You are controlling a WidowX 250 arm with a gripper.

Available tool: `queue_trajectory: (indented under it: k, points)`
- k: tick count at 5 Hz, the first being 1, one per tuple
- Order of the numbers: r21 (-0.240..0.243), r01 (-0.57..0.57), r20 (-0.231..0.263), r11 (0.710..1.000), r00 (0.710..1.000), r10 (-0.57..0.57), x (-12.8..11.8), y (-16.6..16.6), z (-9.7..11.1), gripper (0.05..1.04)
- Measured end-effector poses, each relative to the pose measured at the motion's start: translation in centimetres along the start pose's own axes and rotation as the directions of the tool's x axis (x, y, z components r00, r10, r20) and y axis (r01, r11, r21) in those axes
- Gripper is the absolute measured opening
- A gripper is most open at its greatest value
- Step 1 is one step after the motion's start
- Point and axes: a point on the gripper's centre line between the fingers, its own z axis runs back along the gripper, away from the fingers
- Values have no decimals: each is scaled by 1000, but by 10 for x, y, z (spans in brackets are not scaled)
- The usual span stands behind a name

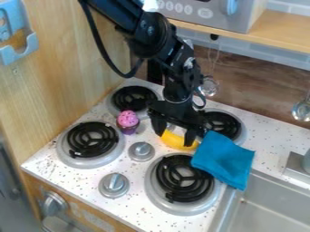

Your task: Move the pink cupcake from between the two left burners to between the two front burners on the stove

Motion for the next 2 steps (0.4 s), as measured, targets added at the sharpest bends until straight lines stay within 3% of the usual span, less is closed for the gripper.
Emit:
queue_trajectory:
  k: [1, 2]
  points:
    - [9, 4, -50, 1000, 999, -4, -12, 0, -15, 1001]
    - [9, 5, -53, 1000, 999, -4, -13, 0, -16, 1001]
